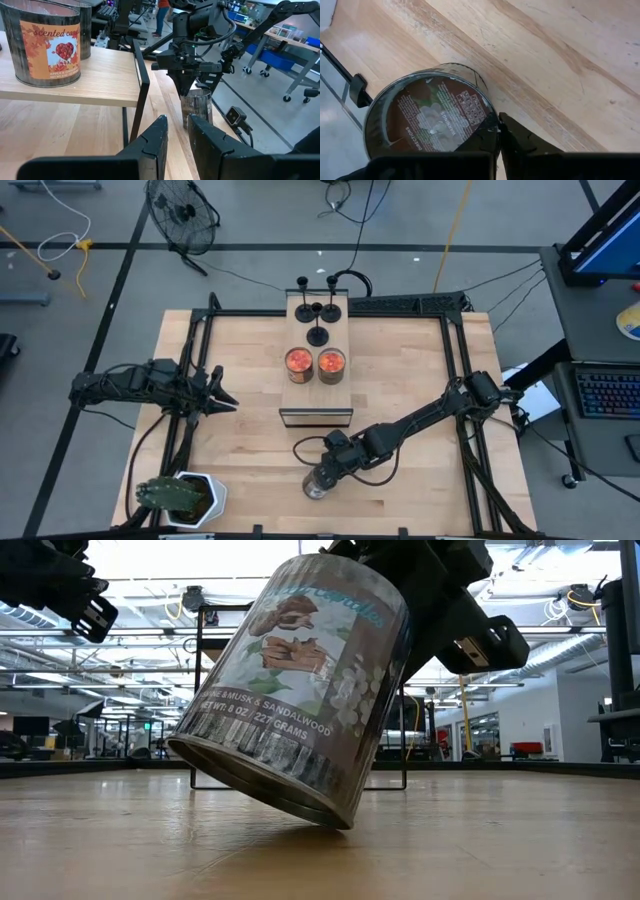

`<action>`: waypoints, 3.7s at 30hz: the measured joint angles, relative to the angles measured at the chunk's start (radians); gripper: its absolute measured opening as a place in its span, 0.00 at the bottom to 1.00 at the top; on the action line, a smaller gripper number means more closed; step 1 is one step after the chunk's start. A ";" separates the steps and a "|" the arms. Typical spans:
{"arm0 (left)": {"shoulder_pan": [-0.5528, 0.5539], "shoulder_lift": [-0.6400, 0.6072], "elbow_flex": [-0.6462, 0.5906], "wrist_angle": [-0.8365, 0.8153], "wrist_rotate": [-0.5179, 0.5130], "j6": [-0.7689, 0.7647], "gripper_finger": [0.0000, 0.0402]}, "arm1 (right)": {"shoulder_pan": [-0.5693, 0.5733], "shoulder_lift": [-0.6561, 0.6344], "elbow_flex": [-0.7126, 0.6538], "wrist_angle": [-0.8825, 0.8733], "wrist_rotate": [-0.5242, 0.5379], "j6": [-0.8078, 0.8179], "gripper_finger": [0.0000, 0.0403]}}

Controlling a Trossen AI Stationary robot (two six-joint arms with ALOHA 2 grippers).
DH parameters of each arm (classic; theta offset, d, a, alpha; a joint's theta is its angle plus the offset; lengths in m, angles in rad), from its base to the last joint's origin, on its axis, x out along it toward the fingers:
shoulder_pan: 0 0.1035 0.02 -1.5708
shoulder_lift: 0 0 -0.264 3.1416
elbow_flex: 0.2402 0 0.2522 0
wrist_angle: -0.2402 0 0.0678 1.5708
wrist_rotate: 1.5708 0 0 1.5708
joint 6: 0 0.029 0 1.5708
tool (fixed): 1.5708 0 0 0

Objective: Pick & Place candle stick holders
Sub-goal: Put the brown scented candle on the shelf

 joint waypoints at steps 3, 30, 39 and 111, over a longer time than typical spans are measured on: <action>0.000 0.000 0.000 0.000 0.000 0.000 0.20 | 0.000 0.000 0.000 -0.004 0.000 -0.001 0.00; 0.001 0.000 0.000 0.007 -0.001 0.008 0.20 | -0.002 -0.244 -0.002 -0.031 0.001 -0.107 0.00; 0.001 0.000 0.000 0.008 -0.040 0.000 0.20 | -0.063 -0.393 0.124 -0.171 0.139 -0.306 0.00; 0.001 0.000 0.000 0.007 -0.078 -0.030 0.20 | -0.411 -0.043 0.608 -0.537 0.161 -1.121 0.11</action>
